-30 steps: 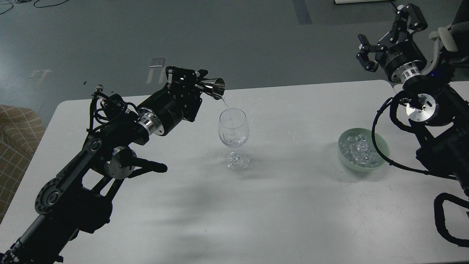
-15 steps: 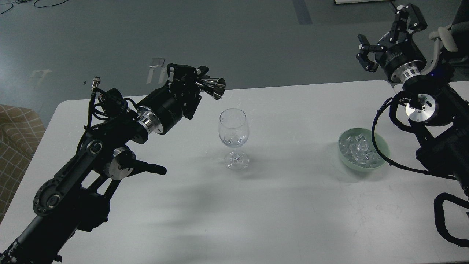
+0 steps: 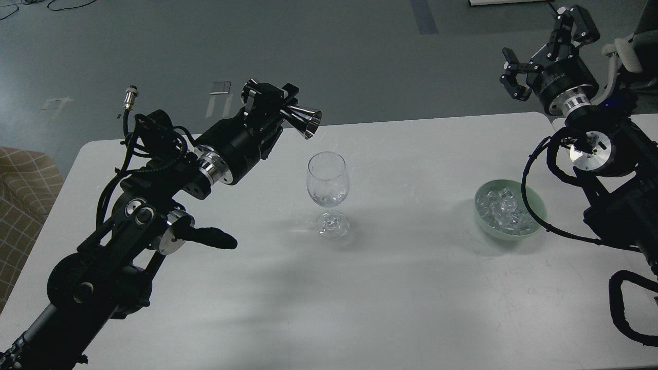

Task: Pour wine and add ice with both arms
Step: 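Tilt the jigger over the wine glass to pour, then turn the jigger upright and pull it back from the glass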

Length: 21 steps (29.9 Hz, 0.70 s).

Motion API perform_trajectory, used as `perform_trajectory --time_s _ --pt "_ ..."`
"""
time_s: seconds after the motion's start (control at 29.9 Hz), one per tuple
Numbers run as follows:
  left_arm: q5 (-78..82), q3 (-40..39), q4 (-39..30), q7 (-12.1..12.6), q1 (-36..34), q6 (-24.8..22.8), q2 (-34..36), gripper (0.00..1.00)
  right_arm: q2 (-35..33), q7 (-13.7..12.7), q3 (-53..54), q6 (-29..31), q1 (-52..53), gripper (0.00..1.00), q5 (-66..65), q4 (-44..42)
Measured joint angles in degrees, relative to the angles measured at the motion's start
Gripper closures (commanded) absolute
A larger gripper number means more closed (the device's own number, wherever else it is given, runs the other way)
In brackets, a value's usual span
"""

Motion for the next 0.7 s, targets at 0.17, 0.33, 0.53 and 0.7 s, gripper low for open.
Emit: perform_trajectory --time_s 0.17,0.33,0.53,0.7 --pt "2.37 1.28 -0.49 0.09 -0.42 -0.27 0.62 0.91 0.0 0.0 0.0 0.0 0.0 0.0 0.0 0.0" --pt "2.45 1.4 -0.53 0.17 -0.69 -0.34 0.75 0.9 0.0 0.0 0.0 0.0 0.0 0.0 0.0 0.0" --pt "-0.55 0.06 -0.53 3.49 -0.74 -0.41 0.13 0.9 0.0 0.0 0.0 0.0 0.0 0.0 0.0 0.0" --pt "-14.2 -4.76 -0.53 7.57 -0.75 1.53 -0.57 0.9 0.0 0.0 0.0 0.0 0.0 0.0 0.0 0.0"
